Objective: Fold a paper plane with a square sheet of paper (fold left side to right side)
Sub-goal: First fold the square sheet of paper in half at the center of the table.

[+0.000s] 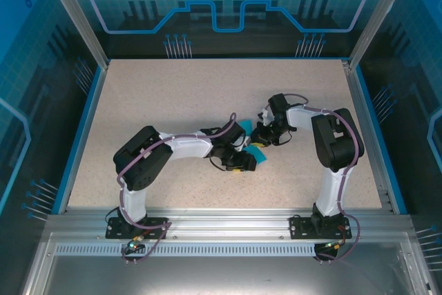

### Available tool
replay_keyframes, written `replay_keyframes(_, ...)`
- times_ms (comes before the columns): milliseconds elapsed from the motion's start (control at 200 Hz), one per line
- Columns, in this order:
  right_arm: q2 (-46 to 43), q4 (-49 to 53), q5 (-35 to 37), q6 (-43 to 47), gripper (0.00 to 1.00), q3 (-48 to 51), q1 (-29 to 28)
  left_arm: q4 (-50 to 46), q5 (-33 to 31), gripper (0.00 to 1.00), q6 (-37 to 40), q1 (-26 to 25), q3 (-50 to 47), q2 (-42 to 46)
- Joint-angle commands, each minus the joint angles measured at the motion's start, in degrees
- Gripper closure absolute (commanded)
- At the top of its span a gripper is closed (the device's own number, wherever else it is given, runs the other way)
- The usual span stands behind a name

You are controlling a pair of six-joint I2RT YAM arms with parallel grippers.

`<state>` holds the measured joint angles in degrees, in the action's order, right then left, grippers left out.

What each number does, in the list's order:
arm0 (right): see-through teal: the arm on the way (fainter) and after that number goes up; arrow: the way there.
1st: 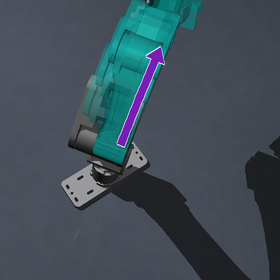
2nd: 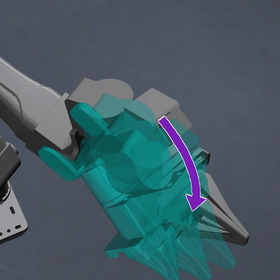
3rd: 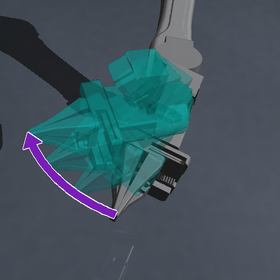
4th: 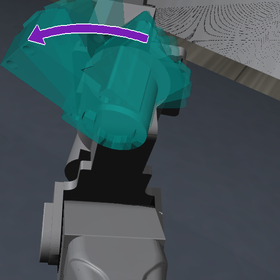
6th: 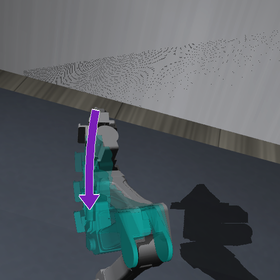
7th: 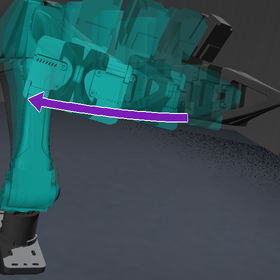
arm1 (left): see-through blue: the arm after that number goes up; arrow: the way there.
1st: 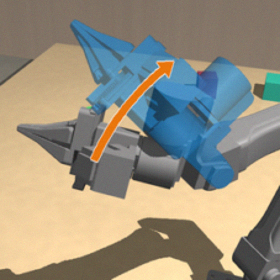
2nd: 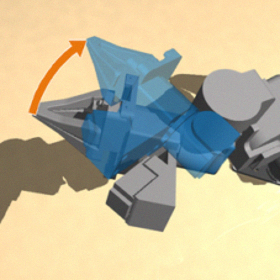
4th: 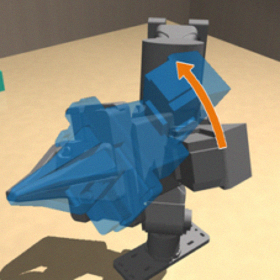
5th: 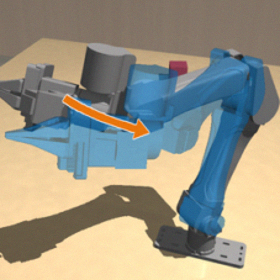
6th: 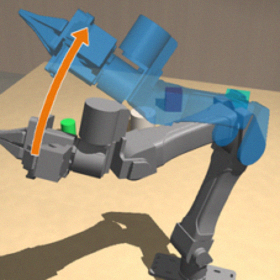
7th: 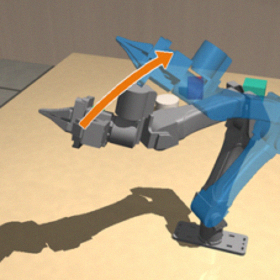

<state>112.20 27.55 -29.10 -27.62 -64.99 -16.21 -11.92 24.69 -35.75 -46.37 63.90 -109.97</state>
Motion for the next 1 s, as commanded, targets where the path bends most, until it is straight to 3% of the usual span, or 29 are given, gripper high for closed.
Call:
replay_keyframes(0,4.6,3.6,6.7,-0.7,0.88,2.4,-1.5,-0.9,2.4,0.46,-1.1,-1.6,-0.7,1.6)
replay_keyframes(385,4.2,3.3,6.6,-0.8,0.88,2.7,-1.5,-2.4,0.6,0.44,0.0,-1.4,-1.7,6.5)
replay_keyframes(595,3.9,3.1,6.7,-0.9,0.88,2.9,-1.5,-1.4,-0.7,0.42,-0.1,3.6,-6.0,13.7)
replay_keyframes(995,4.3,3.2,6.6,-0.9,0.88,2.6,-1.6,1.9,4.0,0.44,0.2,1.4,1.0,2.0)
